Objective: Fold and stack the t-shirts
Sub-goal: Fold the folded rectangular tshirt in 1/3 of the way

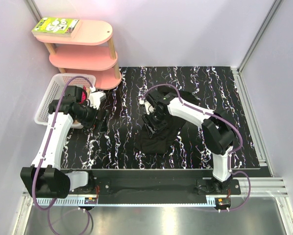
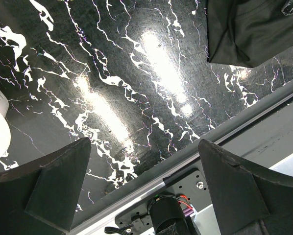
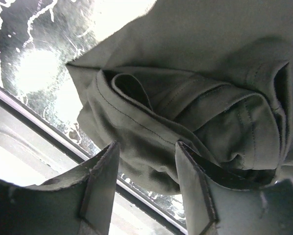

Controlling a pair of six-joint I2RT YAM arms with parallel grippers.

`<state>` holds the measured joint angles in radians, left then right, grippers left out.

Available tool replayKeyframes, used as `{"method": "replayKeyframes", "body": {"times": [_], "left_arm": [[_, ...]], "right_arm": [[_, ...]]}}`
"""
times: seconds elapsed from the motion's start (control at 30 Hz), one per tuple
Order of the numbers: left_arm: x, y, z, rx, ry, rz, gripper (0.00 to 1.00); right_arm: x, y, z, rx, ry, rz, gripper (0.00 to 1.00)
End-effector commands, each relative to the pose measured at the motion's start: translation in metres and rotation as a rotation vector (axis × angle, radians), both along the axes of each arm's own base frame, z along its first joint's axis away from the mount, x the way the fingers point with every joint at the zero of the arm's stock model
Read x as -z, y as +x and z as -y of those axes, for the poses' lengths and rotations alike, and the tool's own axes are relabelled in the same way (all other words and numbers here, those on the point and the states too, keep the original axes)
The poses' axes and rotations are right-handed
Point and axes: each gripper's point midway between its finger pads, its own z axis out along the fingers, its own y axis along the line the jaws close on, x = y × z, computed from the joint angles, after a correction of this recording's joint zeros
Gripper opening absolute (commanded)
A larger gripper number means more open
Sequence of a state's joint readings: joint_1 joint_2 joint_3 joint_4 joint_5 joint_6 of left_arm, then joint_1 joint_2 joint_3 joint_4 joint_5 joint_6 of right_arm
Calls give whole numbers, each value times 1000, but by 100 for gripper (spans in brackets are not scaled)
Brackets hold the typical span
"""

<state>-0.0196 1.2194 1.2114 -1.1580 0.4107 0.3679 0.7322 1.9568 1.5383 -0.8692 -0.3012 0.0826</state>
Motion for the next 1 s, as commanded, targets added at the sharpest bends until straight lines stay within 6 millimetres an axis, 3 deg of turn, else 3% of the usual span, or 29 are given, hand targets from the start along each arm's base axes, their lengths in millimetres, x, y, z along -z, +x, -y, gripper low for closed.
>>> {"method": "replayKeyframes", "body": {"times": [0.0,0.17,0.37,0.5,0.53,0.57,0.7,0.8,0.97], "left_arm": [[-9,8,-1,2,2,48,98],[-8,9,-2,0,4,46,98],[-8,8,-3,1,13,49,98],[-7,8,-3,2,13,53,98],[-8,9,-3,2,13,57,98],[-8,9,-3,4,11,57,98],[-9,10,-2,6,8,60,98],[-9,10,-1,6,5,59,98],[-9,9,-1,6,1,55,98]], "right_arm": [[-10,-2,3,-23,11,22,59],[-11,11,-1,-12,7,49,66],[-8,7,-7,-13,24,20,61],[-7,-1,-4,-7,31,-10,46],[-8,-4,-4,-5,35,-20,35],[-8,-6,-3,0,36,-25,29],[-7,-15,3,14,39,-36,20],[-7,-19,8,27,32,-38,2],[-19,-20,8,48,52,-22,0]]}}
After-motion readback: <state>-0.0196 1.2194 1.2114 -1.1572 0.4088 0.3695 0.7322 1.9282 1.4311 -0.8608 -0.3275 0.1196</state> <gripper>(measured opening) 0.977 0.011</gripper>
